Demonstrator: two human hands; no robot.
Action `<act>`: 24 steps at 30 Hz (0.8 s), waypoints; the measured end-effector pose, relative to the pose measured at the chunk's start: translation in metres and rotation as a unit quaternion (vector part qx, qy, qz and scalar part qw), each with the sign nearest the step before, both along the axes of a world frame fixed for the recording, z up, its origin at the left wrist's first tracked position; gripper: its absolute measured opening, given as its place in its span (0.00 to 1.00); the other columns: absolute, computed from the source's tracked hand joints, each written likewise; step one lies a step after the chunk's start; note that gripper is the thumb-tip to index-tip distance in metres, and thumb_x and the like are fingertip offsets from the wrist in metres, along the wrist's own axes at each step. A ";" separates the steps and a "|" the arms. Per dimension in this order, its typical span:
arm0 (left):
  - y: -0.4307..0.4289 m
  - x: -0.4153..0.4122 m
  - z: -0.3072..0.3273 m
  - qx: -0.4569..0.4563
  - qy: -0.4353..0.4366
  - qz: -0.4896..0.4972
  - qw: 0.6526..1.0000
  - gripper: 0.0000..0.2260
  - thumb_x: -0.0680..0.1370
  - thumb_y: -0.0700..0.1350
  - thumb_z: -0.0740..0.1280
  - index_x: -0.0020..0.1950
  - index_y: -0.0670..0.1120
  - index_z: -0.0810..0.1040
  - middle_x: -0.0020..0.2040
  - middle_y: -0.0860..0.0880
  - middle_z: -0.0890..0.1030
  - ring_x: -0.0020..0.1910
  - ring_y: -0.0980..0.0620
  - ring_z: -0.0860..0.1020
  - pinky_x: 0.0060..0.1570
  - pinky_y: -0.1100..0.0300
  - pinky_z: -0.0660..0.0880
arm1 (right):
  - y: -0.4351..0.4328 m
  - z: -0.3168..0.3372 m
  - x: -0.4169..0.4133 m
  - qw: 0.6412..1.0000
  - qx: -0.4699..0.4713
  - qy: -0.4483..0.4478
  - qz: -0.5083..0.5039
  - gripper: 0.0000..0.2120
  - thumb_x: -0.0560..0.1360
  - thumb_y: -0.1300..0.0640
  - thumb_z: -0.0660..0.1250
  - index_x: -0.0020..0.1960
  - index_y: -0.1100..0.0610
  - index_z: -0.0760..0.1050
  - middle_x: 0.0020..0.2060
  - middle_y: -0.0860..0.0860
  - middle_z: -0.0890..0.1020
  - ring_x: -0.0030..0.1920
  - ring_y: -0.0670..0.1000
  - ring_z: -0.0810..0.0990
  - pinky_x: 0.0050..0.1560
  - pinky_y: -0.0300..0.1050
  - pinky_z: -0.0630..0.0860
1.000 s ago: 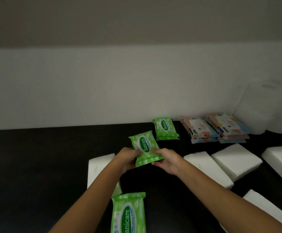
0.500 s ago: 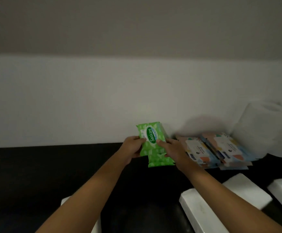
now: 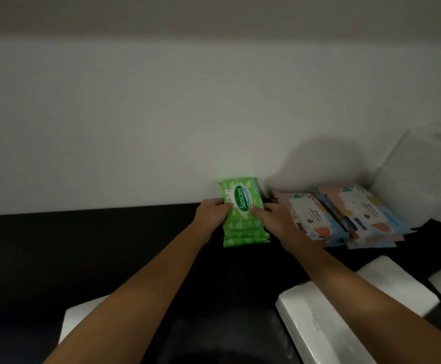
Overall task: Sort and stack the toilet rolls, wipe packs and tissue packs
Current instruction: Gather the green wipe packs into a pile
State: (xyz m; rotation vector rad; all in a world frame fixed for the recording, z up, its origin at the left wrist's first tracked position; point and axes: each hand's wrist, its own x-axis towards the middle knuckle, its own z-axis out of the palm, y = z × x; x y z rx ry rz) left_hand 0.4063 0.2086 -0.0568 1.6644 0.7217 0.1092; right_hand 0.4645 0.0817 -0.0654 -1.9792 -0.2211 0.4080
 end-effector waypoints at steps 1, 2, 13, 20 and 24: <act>-0.001 0.000 -0.002 0.001 0.003 -0.004 1.000 0.14 0.77 0.43 0.65 0.60 0.39 0.78 0.57 0.41 0.81 0.55 0.44 0.80 0.61 0.50 0.74 | -0.001 -0.003 0.001 1.000 -0.012 0.002 0.006 0.17 0.75 0.55 0.66 0.53 0.69 0.78 0.51 0.66 0.82 0.48 0.60 0.81 0.48 0.50 0.76; -0.002 0.000 -0.004 0.001 0.007 -0.007 1.000 0.14 0.77 0.43 0.66 0.60 0.40 0.78 0.57 0.41 0.81 0.55 0.45 0.80 0.61 0.51 0.74 | -0.002 -0.006 0.002 1.000 -0.021 0.004 0.011 0.17 0.76 0.55 0.66 0.53 0.70 0.78 0.51 0.66 0.81 0.49 0.61 0.81 0.47 0.48 0.75; -0.003 -0.006 -0.005 -0.062 0.013 0.005 0.998 0.14 0.77 0.39 0.65 0.60 0.35 0.76 0.57 0.38 0.80 0.48 0.47 0.79 0.53 0.56 0.76 | -0.006 -0.002 -0.002 0.997 -0.063 0.001 0.038 0.18 0.76 0.54 0.66 0.51 0.70 0.79 0.49 0.68 0.82 0.52 0.65 0.81 0.45 0.44 0.72; -0.008 -0.030 0.015 -0.044 0.005 0.017 0.999 0.04 0.77 0.41 0.65 0.48 0.41 0.78 0.39 0.46 0.77 0.35 0.54 0.72 0.40 0.64 0.72 | -0.012 0.023 -0.017 0.994 -0.101 -0.019 0.023 0.28 0.78 0.48 0.61 0.69 0.67 0.66 0.68 0.61 0.70 0.68 0.58 0.69 0.66 0.46 0.65; -0.018 -0.070 0.030 -0.003 -0.012 0.009 1.000 0.16 0.76 0.40 0.66 0.64 0.40 0.73 0.46 0.44 0.79 0.39 0.54 0.74 0.45 0.62 0.74 | -0.025 0.038 -0.046 0.991 -0.103 -0.084 0.014 0.27 0.77 0.50 0.62 0.70 0.65 0.65 0.68 0.59 0.71 0.68 0.56 0.70 0.65 0.43 0.65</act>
